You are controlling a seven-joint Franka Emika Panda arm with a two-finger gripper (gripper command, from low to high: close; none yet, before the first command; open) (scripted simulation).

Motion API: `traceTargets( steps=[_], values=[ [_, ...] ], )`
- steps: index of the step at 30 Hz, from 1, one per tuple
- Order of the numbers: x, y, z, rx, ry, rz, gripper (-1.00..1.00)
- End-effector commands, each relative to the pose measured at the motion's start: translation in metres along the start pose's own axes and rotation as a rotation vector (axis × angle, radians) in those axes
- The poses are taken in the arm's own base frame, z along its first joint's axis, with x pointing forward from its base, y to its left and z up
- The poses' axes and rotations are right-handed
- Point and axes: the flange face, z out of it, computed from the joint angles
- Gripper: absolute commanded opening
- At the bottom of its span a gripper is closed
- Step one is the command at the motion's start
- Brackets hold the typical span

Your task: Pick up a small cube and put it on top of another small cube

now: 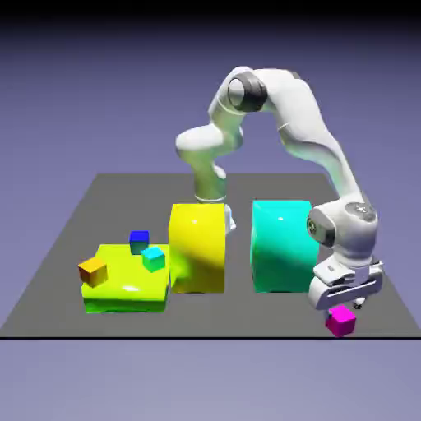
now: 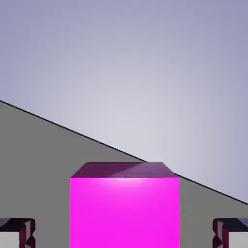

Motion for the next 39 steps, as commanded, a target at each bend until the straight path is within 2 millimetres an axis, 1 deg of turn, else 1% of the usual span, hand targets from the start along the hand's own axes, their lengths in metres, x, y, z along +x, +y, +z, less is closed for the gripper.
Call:
traceTargets(
  steps=[1, 2, 6, 8, 9, 12, 15, 18, 22, 25, 28, 31, 35, 36, 37, 38, 39],
  values=[
    [0.0, 0.0, 0.0, 0.0, 0.0, 0.0, -1.0],
    [0.0, 0.0, 0.0, 0.0, 0.0, 0.0, -1.0],
    [0.0, 0.0, -0.067, 0.0, 0.0, 0.0, -1.0],
    [0.013, 0.0, -0.11, 0.054, 0.051, 0.028, -1.0],
    [0.025, 0.015, -0.12, 0.058, 0.056, 0.065, -1.0],
    [0.061, 0.072, -0.141, 0.054, 0.055, 0.188, -1.0],
    [0.088, 0.131, -0.16, 0.051, 0.055, 0.311, -1.0],
    [0.106, 0.192, -0.177, 0.047, 0.055, 0.432, -1.0],
    [0.116, 0.273, -0.196, 0.041, 0.056, 0.594, -1.0],
    [0.114, 0.332, -0.208, 0.036, 0.058, 0.714, -1.0],
    [0.105, 0.388, -0.217, 0.03, 0.06, 0.834, -1.0],
    [0.088, 0.44, -0.224, 0.023, 0.063, 0.954, -1.0],
    [0.058, 0.501, -0.23, 0.012, 0.068, 1.114, -1.0],
    [0.049, 0.514, -0.219, 0.001, 0.032, 1.146, -1.0],
    [0.046, 0.517, -0.211, -0.005, 0.005, 1.152, -1.0],
    [0.046, 0.517, -0.211, -0.005, 0.005, 1.152, -1.0],
    [0.047, 0.517, -0.198, -0.005, 0.005, 1.152, -1.0]
  ],
)
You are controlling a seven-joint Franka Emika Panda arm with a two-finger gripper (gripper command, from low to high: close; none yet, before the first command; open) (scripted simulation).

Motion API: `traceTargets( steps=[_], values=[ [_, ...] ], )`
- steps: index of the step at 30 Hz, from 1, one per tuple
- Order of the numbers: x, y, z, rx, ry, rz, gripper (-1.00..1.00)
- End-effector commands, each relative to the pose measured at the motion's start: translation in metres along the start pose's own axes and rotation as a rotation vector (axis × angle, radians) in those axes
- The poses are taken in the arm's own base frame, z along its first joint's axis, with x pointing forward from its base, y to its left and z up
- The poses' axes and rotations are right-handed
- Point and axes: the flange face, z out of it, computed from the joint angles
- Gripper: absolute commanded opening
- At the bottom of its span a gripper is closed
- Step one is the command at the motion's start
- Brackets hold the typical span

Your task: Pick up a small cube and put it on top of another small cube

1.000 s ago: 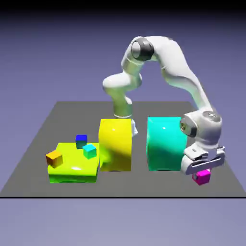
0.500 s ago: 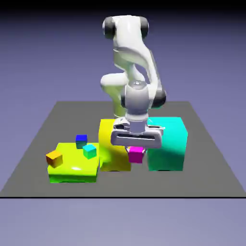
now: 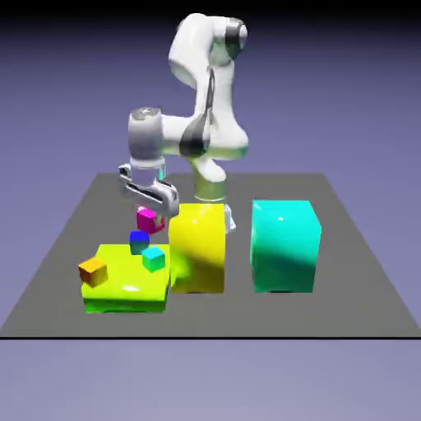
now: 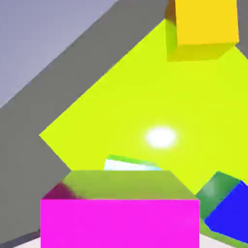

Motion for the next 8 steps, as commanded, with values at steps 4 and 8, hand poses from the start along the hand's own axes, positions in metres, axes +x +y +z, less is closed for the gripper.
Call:
traceTargets(
  steps=[4, 8],
  values=[
    [0.0, 0.001, 0.054, -0.001, 0.002, 0.0, -1.0],
    [0.0, 0.0, 0.043, -0.001, 0.001, 0.0, 1.0]
  ],
)
